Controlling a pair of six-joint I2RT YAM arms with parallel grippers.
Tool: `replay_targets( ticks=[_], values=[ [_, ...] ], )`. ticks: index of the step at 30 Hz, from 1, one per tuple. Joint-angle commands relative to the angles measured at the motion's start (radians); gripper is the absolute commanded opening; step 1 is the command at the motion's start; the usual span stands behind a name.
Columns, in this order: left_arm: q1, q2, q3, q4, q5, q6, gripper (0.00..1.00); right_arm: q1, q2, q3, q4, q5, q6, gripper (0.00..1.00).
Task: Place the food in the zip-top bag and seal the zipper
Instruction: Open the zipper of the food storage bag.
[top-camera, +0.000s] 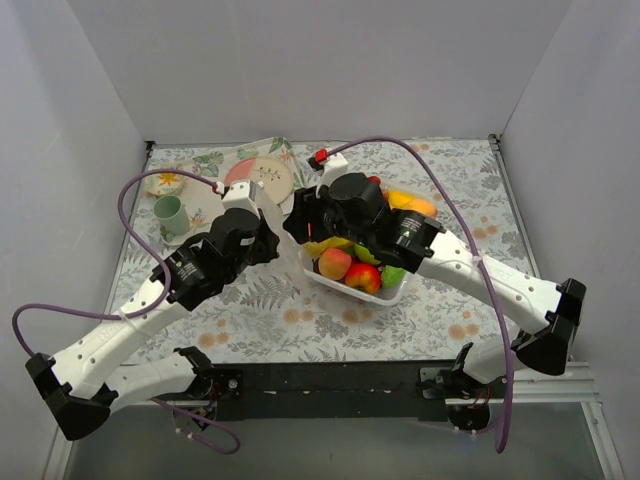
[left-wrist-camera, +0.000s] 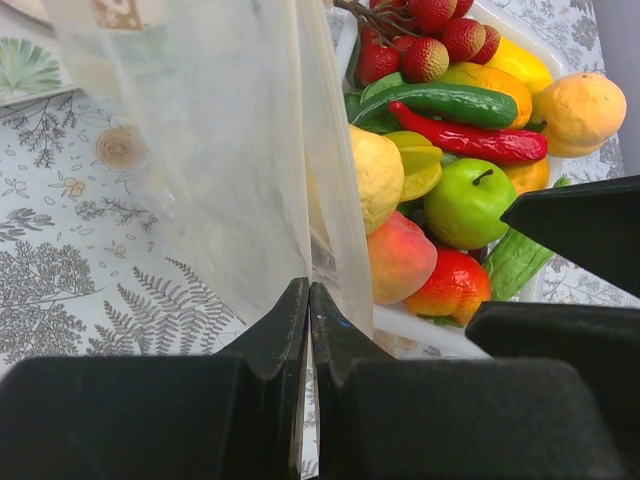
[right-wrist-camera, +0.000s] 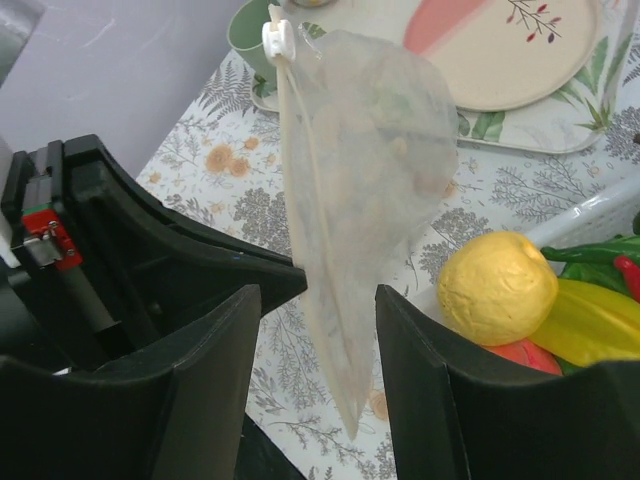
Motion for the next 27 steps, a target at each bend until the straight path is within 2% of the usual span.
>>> replay_targets(
  ticks=[1,14,18,27],
  values=[
    [-0.002,-0.011,0.052,-0.039,0.007,-0.029,0.0,0.034,0.017,0.007,0.098,0.04,-0.036,0.56],
    [-0.002,-0.031,0.09,-0.095,0.003,-0.047,0.0,0.043,0.087,-0.022,0.137,0.118,-0.062,0.47],
    [-0.002,-0.043,0.093,-0.105,0.0,-0.045,0.0,0.043,0.101,-0.026,0.171,0.055,-0.076,0.47],
    [0.0,-0.036,0.083,-0.107,-0.011,-0.039,0.0,0.043,0.118,-0.049,0.182,0.023,-0.046,0.47]
  ],
)
